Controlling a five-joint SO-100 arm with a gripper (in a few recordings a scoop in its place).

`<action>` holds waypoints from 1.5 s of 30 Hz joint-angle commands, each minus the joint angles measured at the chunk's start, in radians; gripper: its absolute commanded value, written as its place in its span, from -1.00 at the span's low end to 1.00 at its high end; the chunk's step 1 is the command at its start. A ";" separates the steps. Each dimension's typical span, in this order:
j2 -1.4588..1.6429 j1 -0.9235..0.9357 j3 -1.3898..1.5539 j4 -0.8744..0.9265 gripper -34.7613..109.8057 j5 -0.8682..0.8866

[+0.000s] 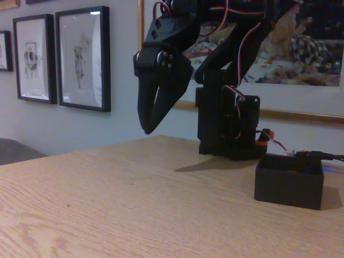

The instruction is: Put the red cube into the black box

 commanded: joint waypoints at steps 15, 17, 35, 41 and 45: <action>0.054 -0.005 0.048 -0.008 -0.55 0.012; 0.049 -0.005 0.051 -0.014 -0.55 0.014; 0.028 -0.014 0.026 0.002 -0.55 0.028; 0.021 -0.009 0.025 0.002 -0.55 0.028; 0.015 -0.003 0.025 0.000 -0.55 0.028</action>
